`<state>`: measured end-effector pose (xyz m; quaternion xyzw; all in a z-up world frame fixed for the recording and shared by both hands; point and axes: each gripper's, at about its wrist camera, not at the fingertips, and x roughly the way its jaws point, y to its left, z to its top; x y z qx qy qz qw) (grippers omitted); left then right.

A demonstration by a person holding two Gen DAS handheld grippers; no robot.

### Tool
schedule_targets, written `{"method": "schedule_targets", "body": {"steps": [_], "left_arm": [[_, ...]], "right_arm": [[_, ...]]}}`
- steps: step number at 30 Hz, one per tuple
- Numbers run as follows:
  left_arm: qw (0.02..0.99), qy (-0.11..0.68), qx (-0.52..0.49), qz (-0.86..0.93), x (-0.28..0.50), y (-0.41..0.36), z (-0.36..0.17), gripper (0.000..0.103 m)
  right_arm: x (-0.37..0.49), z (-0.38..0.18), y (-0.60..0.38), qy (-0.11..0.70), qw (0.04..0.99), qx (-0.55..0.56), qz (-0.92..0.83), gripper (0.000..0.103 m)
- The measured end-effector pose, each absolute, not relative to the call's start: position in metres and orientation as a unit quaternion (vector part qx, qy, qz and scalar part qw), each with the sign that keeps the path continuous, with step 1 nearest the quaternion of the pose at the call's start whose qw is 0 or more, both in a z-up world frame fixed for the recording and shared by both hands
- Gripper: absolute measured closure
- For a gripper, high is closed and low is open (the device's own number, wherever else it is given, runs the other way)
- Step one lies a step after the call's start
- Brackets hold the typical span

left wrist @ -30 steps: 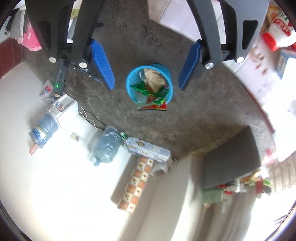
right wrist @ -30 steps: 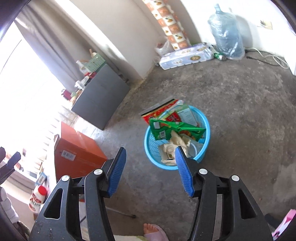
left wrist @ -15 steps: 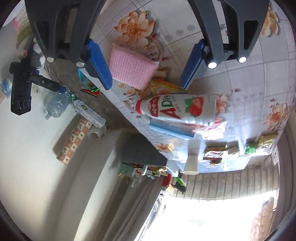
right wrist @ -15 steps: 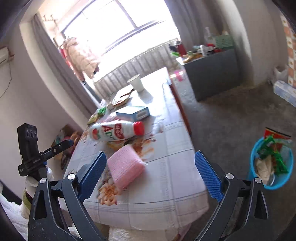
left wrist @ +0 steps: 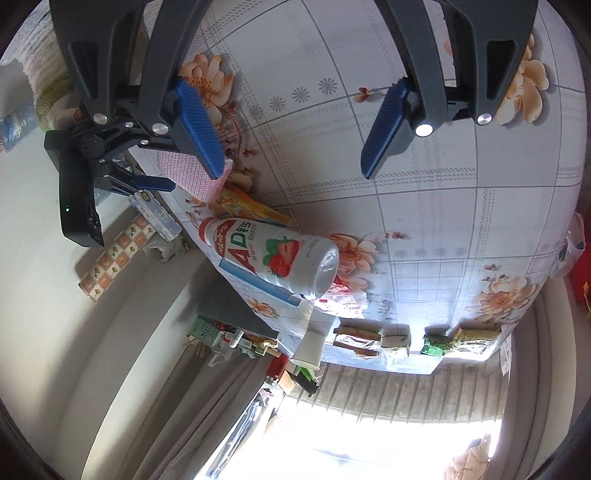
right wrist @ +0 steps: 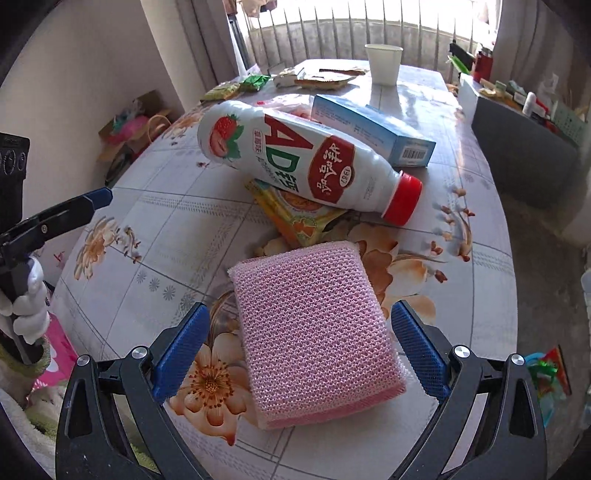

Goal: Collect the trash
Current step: 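Move both grippers back to the table toward the pink sponge and white bottle, then grasp the white AD bottle with the right gripper while the left gripper approaches the pink sponge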

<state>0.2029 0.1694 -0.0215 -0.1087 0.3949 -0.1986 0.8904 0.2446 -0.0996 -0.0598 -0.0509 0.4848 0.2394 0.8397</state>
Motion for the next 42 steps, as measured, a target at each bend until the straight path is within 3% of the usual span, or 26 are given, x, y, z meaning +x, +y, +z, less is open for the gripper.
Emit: {"method": "schedule_targets", "body": {"steps": [10, 14, 22, 32, 36, 42], "left_arm": [[0.888, 0.391, -0.086, -0.226, 0.213, 0.157, -0.026, 0.029], [0.897, 0.364, -0.048, -0.247, 0.231, 0.143, -0.004, 0.029], [0.892, 0.342, 0.062, -0.289, 0.285, 0.097, 0.019, 0.029], [0.867, 0.41, 0.075, -0.272, 0.363, 0.079, -0.002, 0.029], [0.85, 0.459, 0.019, -0.258, 0.387, 0.096, -0.015, 0.029], [0.834, 0.487, -0.022, -0.259, 0.382, 0.111, -0.031, 0.029]], "right_arm": [[0.247, -0.082, -0.08, 0.503, 0.831, -0.117, 0.206, 0.011], [0.245, -0.081, -0.081, 0.498, 0.838, -0.117, 0.191, 0.019], [0.227, -0.081, -0.091, 0.493, 0.847, -0.09, 0.176, 0.021], [0.223, -0.076, -0.085, 0.484, 0.85, -0.062, 0.2, 0.019], [0.232, -0.063, -0.098, 0.473, 0.849, 0.016, 0.235, 0.012], [0.261, -0.043, -0.143, 0.447, 0.812, 0.235, 0.293, 0.009]]}}
